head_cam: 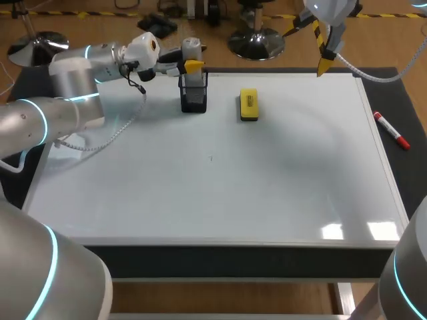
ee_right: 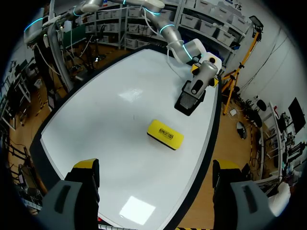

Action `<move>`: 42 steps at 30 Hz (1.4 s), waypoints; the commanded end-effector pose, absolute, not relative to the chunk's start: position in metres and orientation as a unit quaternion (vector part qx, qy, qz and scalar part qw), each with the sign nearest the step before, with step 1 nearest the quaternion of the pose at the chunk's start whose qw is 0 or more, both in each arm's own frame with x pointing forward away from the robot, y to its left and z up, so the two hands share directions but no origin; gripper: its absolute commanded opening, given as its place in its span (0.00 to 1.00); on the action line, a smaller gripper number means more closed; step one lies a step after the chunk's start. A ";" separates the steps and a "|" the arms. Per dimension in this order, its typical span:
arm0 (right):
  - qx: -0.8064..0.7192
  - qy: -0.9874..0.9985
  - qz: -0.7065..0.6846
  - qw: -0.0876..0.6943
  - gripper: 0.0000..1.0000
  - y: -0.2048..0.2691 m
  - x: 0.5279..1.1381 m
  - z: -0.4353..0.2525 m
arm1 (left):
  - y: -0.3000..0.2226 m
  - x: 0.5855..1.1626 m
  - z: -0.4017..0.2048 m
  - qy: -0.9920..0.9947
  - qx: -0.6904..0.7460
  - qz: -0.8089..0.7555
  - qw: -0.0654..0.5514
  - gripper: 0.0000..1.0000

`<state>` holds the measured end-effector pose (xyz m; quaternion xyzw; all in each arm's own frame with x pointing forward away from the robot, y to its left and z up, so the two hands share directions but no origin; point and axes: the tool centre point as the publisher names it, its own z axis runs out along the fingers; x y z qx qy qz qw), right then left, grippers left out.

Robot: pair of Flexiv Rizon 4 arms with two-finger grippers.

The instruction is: Pick up the inspection probe, press it on each red-marked spot on the whiteboard one by one, put down the probe, pick up the eraser, and wipe off all the red marks.

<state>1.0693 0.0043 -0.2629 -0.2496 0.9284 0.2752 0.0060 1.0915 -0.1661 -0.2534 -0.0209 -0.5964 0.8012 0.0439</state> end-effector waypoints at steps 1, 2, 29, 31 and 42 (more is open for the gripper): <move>-0.251 0.929 0.273 0.005 1.00 0.004 1.070 -0.262 | -0.166 1.095 -0.257 -0.595 -0.025 0.802 0.050 0.00; -0.251 0.929 0.273 0.005 1.00 0.004 1.070 -0.262 | -0.166 1.095 -0.258 -0.595 -0.025 0.801 0.050 0.00; -0.251 0.929 0.273 0.005 1.00 0.004 1.070 -0.262 | -0.156 1.087 -0.246 -0.633 -0.037 0.773 0.017 1.00; -0.251 0.929 0.273 0.005 1.00 0.004 1.070 -0.262 | -0.152 1.085 -0.241 -0.653 -0.041 0.756 0.002 1.00; -0.251 0.929 0.273 0.005 1.00 0.004 1.070 -0.262 | -0.134 1.078 -0.228 -0.728 -0.045 0.682 -0.052 1.00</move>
